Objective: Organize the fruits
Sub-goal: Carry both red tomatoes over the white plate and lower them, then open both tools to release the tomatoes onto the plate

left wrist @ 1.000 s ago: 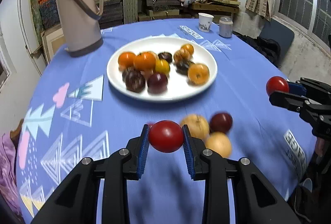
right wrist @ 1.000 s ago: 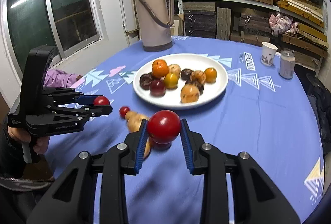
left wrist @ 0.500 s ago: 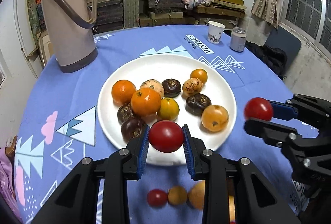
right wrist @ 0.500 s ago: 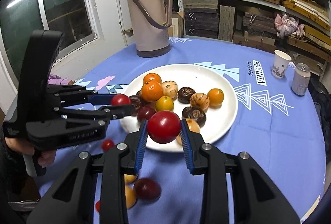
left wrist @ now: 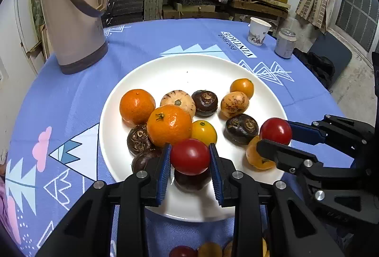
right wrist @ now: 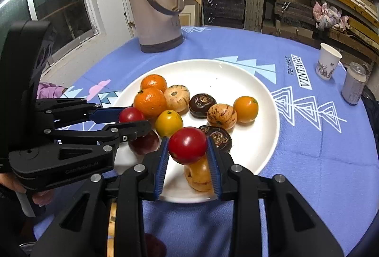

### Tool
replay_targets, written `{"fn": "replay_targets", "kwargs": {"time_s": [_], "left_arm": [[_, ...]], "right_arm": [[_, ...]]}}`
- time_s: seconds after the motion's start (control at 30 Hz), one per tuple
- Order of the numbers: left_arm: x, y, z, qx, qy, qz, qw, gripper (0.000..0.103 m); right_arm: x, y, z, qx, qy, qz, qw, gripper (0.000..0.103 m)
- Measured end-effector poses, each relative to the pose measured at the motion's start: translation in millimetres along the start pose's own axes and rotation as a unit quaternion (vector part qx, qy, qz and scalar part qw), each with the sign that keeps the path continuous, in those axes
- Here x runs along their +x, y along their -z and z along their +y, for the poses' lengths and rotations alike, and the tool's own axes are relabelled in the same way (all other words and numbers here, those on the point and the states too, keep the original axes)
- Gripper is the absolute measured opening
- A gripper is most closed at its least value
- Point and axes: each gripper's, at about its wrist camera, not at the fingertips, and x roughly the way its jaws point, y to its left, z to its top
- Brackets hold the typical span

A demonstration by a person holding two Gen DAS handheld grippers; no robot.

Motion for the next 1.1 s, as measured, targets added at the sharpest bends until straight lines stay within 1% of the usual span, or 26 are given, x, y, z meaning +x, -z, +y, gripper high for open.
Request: {"fn": "replay_targets", "kwargs": {"time_s": [0.27,0.4,0.53,0.57,0.63,0.7,0.8,0.87,0.93,1.0,1.03,1.1], "left_arm": [[3,-2,-1,0.001,-0.002,-0.004,1.0,0.032],[4,-3,-3,-0.002,-0.003,-0.002,1.0,0.031],[4,-7,-4,-0.007,-0.001,-0.012,0.9999,0.032],[3,-8,-5,-0.008,-0.001,-0.012,0.9999,0.033],[-4,-8,-9,-0.004,-0.003,-0.022,0.9997,0.039],[-12,-8,-11,-0.002,-0.008,-0.033,0.9994,0.051],[-26,-4,-13,-0.001,-0.004,-0.045,0.999,0.058],[-35,1,-14,0.0,-0.002,-0.05,0.9987,0.06],[-43,6,-14,0.0,-0.001,-0.056,0.9984,0.062],[-49,11,-13,-0.002,-0.005,-0.057,0.9984,0.067],[-53,14,-12,-0.004,-0.007,-0.058,0.9983,0.067],[-59,21,-9,-0.012,-0.007,-0.059,0.9982,0.067]], "right_arm": [[10,-1,-1,0.004,0.005,0.002,1.0,0.031],[13,-1,2,-0.006,0.015,-0.001,1.0,0.032],[10,-1,-6,0.017,0.015,-0.011,1.0,0.034],[7,-1,-7,0.019,0.014,-0.015,1.0,0.035],[0,1,-9,0.021,0.015,-0.021,0.999,0.036],[-7,3,-12,0.029,0.012,-0.026,0.999,0.04],[-18,7,-15,0.036,0.016,-0.033,0.999,0.046],[-27,14,-14,0.038,0.016,-0.035,0.999,0.048],[-35,20,-13,0.041,0.015,-0.036,0.998,0.053],[-43,28,-11,0.042,0.017,-0.04,0.998,0.058],[-47,32,-10,0.043,0.017,-0.041,0.998,0.059],[-56,40,-8,0.046,0.017,-0.044,0.998,0.065]]}}
